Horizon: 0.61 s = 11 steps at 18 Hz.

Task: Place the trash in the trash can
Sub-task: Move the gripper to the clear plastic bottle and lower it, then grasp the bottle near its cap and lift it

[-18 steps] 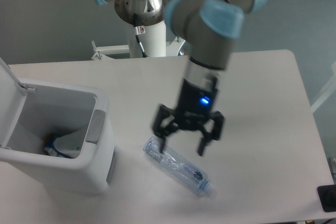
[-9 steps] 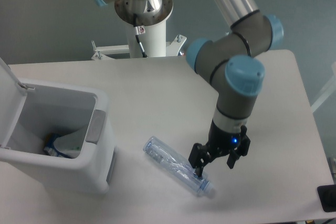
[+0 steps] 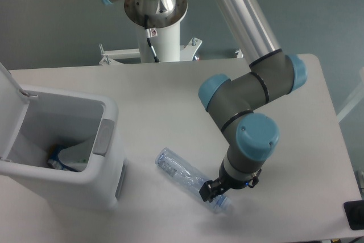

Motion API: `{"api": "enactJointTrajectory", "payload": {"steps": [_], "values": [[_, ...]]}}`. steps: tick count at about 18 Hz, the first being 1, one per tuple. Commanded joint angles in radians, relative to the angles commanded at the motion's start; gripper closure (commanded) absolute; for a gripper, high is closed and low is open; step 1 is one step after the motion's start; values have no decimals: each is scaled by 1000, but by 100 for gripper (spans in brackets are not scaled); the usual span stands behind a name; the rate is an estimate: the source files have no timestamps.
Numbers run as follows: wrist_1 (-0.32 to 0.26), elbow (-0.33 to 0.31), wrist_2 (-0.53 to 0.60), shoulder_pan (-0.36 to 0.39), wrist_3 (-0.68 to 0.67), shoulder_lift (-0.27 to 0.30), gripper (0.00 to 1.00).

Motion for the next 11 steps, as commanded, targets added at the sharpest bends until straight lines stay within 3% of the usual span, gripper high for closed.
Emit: {"api": "enactJointTrajectory", "payload": {"steps": [4, 6, 11], "values": [[-11, 0, 30, -20, -37, -26, 0], [-15, 2, 52, -28, -55, -37, 6], [-21, 2, 55, -28, -83, -49, 41]]}}
